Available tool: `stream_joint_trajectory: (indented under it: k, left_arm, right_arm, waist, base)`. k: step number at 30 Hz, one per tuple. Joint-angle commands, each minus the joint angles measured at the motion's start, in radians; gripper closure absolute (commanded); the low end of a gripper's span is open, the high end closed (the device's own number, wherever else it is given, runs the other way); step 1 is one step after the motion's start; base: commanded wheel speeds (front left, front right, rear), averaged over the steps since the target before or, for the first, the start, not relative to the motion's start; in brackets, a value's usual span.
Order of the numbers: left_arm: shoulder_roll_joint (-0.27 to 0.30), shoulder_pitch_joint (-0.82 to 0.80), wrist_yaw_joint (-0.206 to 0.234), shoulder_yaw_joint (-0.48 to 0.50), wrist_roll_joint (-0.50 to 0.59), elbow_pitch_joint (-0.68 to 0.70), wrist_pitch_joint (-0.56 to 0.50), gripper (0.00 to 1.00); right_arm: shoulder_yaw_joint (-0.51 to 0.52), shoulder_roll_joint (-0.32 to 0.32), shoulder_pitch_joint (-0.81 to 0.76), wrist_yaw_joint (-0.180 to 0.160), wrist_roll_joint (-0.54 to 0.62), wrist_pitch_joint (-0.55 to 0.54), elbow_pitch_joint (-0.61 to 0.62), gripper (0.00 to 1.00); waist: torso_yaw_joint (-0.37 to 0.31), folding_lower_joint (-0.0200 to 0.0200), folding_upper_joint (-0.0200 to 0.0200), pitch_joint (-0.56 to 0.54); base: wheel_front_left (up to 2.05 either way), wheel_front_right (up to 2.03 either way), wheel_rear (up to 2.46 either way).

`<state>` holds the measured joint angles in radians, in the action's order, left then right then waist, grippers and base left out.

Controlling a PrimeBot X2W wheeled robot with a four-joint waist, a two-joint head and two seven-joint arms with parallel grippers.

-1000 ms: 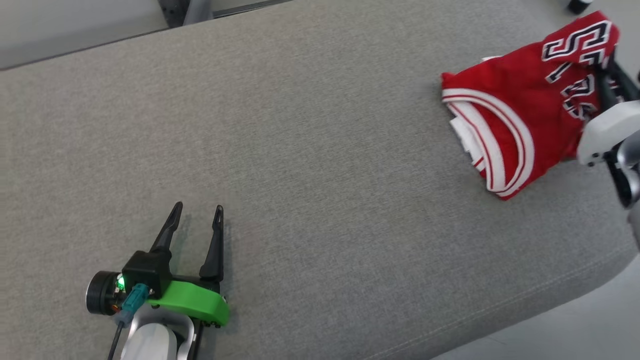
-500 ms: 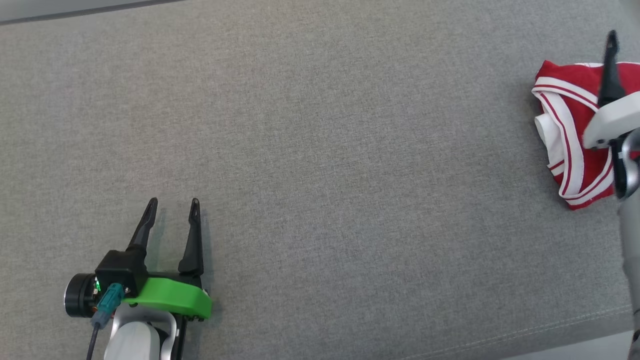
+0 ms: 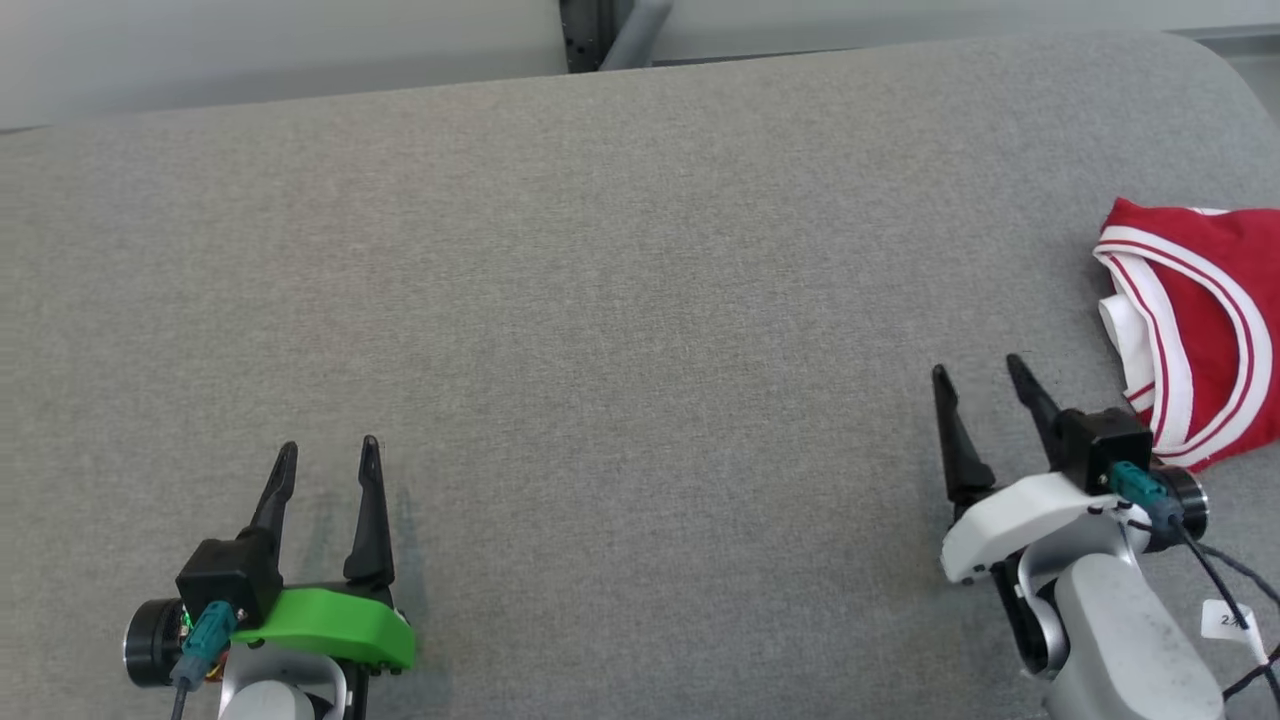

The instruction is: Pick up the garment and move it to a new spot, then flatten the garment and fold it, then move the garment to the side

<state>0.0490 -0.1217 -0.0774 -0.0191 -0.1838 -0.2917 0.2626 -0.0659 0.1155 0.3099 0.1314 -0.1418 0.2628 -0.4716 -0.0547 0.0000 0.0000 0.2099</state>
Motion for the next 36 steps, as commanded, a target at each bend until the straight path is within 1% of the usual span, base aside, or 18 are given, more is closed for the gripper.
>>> stream_joint_trajectory:
  k: [1,3,8,9,13,18,25,30,36]
  left_arm:
    - [0.004,0.015,0.006,0.0,-0.005,-0.004,0.002,0.0]
    - [0.004,0.022,0.009,-0.003,-0.01,-0.008,0.002,0.0]
    - [0.004,0.049,0.012,-0.001,-0.015,-0.023,0.002,0.0]
    - [0.004,0.053,0.018,0.007,-0.016,-0.022,0.002,0.0]
    - [0.004,0.079,0.025,0.02,-0.019,-0.023,0.002,0.0]
    - [0.004,0.094,0.016,0.036,-0.019,-0.024,0.002,0.0]
    - [0.004,0.103,0.007,0.042,-0.02,-0.021,0.002,0.0]
    - [0.004,0.108,0.009,0.037,-0.013,-0.028,0.002,0.0]
    - [0.004,0.095,0.004,0.032,-0.032,-0.045,0.002,0.0]
  right_arm:
    - [-0.008,-0.006,-0.02,-0.001,-0.01,0.002,0.012,0.0]
    - [-0.017,-0.016,-0.051,-0.002,-0.016,0.002,0.023,0.0]
    - [0.03,-0.042,-0.089,-0.002,0.029,0.002,0.038,0.0]
    - [0.033,-0.047,-0.101,-0.001,0.037,0.002,0.041,0.0]
    - [0.068,-0.059,-0.131,-0.002,0.071,0.002,0.067,0.0]
    - [0.071,-0.062,-0.154,-0.001,0.092,0.002,0.09,0.0]
    - [0.057,-0.063,-0.166,-0.002,0.052,0.002,0.081,0.0]
    - [0.05,-0.063,-0.166,-0.002,0.051,0.002,0.078,0.0]
    - [0.041,-0.063,-0.157,-0.002,0.054,0.002,0.077,0.0]
  waist:
    - [0.047,0.0,0.0,-0.045]
    - [0.065,0.0,0.0,-0.063]
    - [0.088,0.0,0.0,-0.11]
    - [0.091,0.0,0.0,-0.12]
    - [0.093,0.0,0.0,-0.155]
    - [0.091,0.0,0.0,-0.173]
    - [0.084,0.0,0.0,-0.184]
    - [0.08,0.0,0.0,-0.183]
    - [0.075,0.0,0.0,-0.178]
  base:
    - [0.0,0.0,0.0]
    - [0.0,0.0,0.0]
    - [0.0,0.0,0.0]
    - [0.0,0.0,0.0]
    - [0.0,0.0,0.0]
    - [0.0,0.0,0.0]
    - [0.0,0.0,0.0]
    - [0.0,0.0,0.0]
    - [0.0,0.0,0.0]
